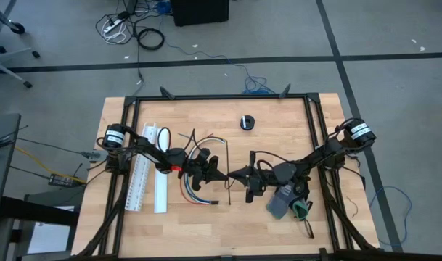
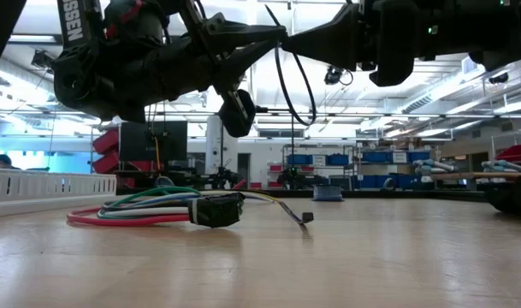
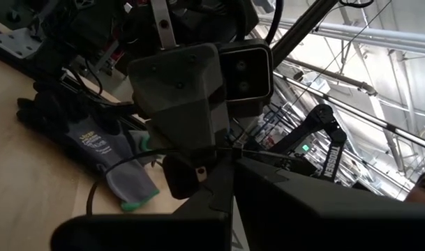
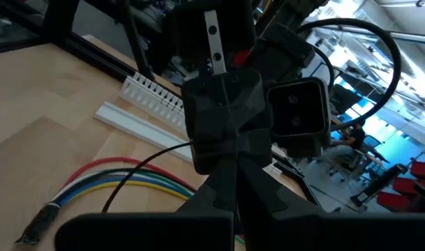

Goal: Ziptie cables
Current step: Wrap the cables together using a ziptie

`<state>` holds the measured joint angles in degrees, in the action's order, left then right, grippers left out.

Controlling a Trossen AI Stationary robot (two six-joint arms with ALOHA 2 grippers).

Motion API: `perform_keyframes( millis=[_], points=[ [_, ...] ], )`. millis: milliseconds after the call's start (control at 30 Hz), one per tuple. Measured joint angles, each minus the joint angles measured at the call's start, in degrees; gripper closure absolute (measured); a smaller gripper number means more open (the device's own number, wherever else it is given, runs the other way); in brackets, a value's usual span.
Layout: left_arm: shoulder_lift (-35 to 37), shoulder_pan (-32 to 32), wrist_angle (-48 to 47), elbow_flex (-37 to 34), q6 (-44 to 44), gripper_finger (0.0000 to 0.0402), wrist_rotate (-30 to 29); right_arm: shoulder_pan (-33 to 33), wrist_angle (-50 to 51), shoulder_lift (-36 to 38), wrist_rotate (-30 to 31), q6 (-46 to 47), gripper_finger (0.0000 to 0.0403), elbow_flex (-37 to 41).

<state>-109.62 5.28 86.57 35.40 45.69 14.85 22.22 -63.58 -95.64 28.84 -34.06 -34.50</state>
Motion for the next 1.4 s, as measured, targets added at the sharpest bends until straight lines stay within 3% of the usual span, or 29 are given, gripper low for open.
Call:
perform_keyframes(
  millis=[733,933,1133,1400],
  points=[
    [0.0,0.0,-1.6,0.1,-3.4,0.0401,0.4,-0.1,3.0,0.0,-3.0,0.0,0.0403,-2.0],
    [0.0,0.0,0.6,0.1,-4.9,0.0401,-0.4,-0.2,2.2,0.0,-0.7,0.0,0.0396,-2.2],
    [0.0,-0.1,0.5,0.0,-6.6,0.0401,-0.9,-0.3,2.5,0.0,0.7,1.0,0.0356,-2.2],
    [-0.1,0.0,0.6,0.0,-7.8,0.0401,-1.3,-0.3,4.2,0.2,3.4,7.7,0.0258,-2.2]
  ],
)
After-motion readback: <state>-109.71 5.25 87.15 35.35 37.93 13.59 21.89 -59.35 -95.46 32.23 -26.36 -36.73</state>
